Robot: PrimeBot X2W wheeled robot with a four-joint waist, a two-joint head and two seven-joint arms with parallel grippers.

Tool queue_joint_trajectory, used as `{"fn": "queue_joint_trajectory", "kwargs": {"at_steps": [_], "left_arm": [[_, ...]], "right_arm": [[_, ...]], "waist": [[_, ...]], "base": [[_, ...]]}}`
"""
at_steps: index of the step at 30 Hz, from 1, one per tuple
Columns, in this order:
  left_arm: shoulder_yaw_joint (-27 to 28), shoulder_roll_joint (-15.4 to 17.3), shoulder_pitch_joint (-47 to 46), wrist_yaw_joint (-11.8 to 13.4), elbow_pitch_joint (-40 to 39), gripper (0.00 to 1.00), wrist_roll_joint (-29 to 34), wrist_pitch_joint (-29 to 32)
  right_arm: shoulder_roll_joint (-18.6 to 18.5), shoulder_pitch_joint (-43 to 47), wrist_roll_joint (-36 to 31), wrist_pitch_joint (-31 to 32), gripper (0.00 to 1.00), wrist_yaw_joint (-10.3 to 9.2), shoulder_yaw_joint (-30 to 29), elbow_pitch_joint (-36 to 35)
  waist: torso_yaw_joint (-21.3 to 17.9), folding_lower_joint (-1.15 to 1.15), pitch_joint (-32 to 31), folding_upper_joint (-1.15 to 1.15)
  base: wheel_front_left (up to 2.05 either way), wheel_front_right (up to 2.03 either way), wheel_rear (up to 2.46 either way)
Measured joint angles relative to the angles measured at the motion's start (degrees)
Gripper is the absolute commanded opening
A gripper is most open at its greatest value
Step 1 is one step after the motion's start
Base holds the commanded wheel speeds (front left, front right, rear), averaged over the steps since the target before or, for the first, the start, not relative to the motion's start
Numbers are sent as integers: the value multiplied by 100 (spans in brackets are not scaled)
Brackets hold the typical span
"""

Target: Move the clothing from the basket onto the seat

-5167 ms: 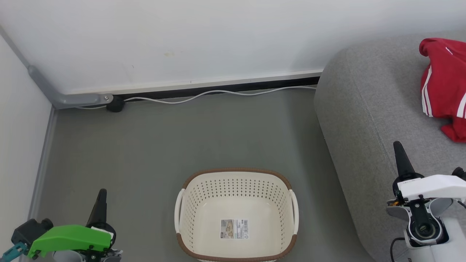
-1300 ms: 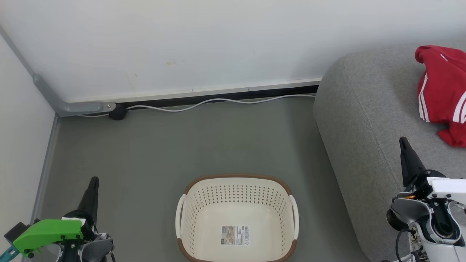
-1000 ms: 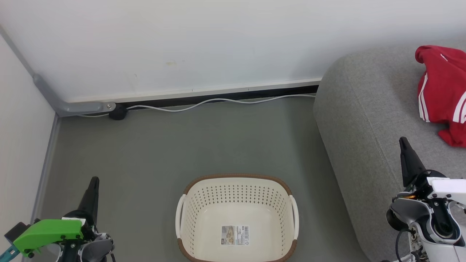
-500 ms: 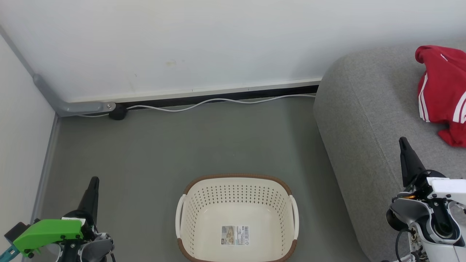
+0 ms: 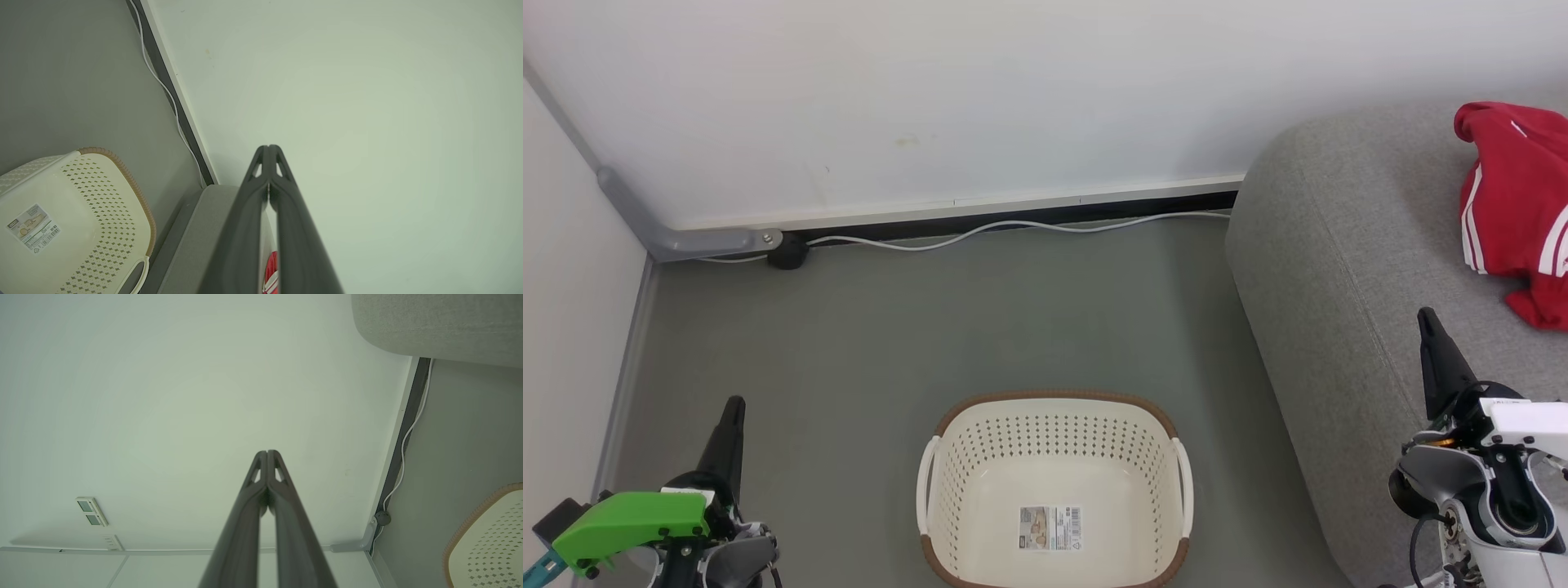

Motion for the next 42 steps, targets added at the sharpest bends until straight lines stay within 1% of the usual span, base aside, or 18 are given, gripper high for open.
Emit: {"fn": "queue_joint_trajectory", "kwargs": {"at_steps": [42], "left_arm": [[11, -4, 0, 0, -15, 0, 0, 1]], "right_arm": [[0, 2, 12, -1, 0, 0, 7, -3]], "waist": [[0, 0, 1, 0]], "base": [[0, 0, 0]]}}
